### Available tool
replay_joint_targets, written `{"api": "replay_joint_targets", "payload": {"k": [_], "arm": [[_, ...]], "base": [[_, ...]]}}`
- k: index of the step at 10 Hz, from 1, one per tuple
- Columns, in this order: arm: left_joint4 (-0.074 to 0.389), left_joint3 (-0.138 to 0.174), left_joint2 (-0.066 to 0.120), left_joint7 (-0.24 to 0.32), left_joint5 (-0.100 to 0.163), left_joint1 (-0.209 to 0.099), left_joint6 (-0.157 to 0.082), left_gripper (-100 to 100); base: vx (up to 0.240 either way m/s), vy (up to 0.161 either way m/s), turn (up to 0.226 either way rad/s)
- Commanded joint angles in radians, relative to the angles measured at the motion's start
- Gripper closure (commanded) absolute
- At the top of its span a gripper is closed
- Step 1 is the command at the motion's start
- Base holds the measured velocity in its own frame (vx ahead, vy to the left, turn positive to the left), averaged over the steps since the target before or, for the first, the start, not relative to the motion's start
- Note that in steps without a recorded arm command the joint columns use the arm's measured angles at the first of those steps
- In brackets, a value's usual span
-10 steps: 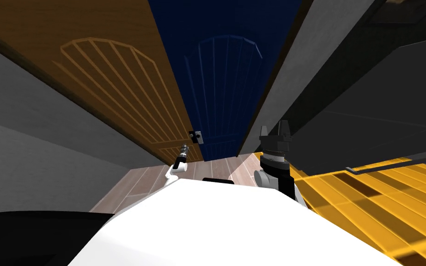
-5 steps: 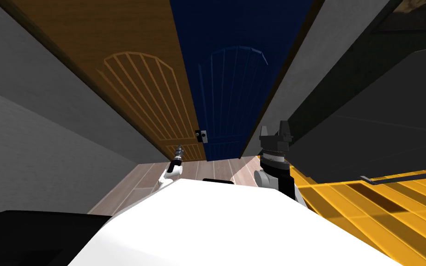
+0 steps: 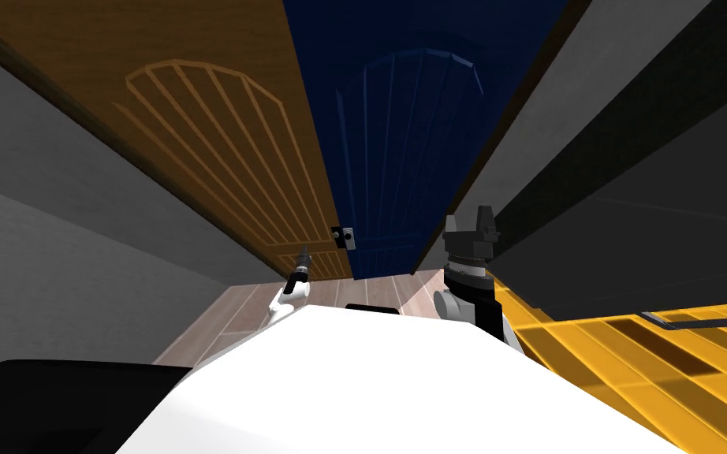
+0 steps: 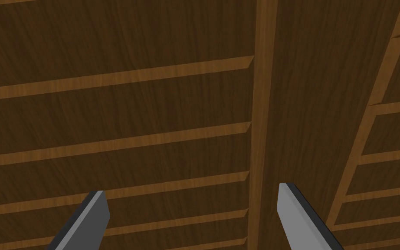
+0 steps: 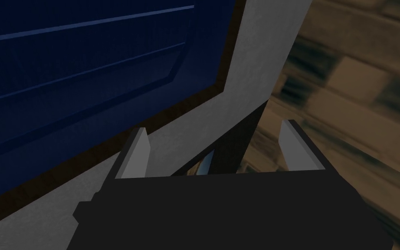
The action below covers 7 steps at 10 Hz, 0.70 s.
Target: Pull the door open
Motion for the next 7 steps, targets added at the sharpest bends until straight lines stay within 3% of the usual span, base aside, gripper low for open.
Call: {"api": "replay_joint_targets", "payload": {"k": [1,3,5,6,7], "arm": [[-0.004,-0.017,-0.011,0.000,-0.002,-0.016,-0.001,-100],[-0.011,-0.049,-0.032,0.000,-0.007,-0.042,-0.003,-100],[-0.021,-0.088,-0.058,0.000,-0.013,-0.073,-0.005,-100],[-0.018,-0.073,-0.047,0.001,-0.010,-0.065,-0.004,-100],[-0.018,-0.073,-0.047,0.001,-0.010,-0.065,-0.004,100]], "base": [[0.200,0.051,-0.089],[0.203,0.018,-0.162],[0.196,-0.076,-0.185],[0.087,-0.044,-0.048],[-0.010,0.005,0.048]]}}
